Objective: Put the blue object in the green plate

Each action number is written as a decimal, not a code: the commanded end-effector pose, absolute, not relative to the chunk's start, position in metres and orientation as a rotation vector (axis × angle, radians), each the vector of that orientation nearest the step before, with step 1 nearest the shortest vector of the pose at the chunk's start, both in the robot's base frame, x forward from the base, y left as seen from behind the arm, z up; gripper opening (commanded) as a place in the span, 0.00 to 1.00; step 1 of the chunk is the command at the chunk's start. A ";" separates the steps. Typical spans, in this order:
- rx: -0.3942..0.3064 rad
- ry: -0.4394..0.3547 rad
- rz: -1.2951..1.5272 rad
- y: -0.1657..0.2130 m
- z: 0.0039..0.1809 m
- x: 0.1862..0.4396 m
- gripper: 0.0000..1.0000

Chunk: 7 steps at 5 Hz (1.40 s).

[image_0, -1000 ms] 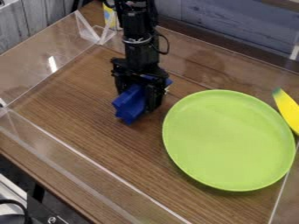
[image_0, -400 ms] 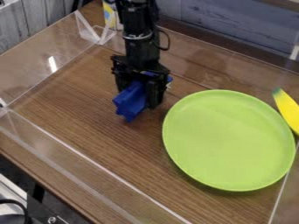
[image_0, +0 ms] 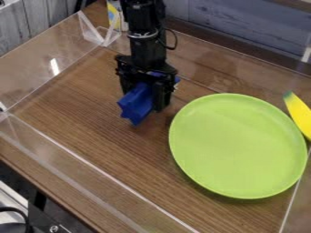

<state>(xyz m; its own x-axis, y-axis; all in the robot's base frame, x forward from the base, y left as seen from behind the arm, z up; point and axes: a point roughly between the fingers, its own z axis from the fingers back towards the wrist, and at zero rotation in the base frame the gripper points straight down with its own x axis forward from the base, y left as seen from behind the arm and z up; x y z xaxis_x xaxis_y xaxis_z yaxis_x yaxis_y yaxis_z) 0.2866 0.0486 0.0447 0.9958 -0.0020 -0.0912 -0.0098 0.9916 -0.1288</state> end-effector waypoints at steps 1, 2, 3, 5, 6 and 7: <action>-0.107 -0.009 -0.008 0.048 0.074 0.300 0.00; -0.109 -0.012 -0.004 0.047 0.076 0.300 0.00; -0.111 -0.016 0.000 0.046 0.078 0.300 0.00; -0.120 -0.025 0.005 0.042 0.086 0.301 0.00; -0.131 -0.029 0.000 0.035 0.093 0.300 0.00; -0.150 -0.024 -0.041 0.012 0.097 0.291 0.00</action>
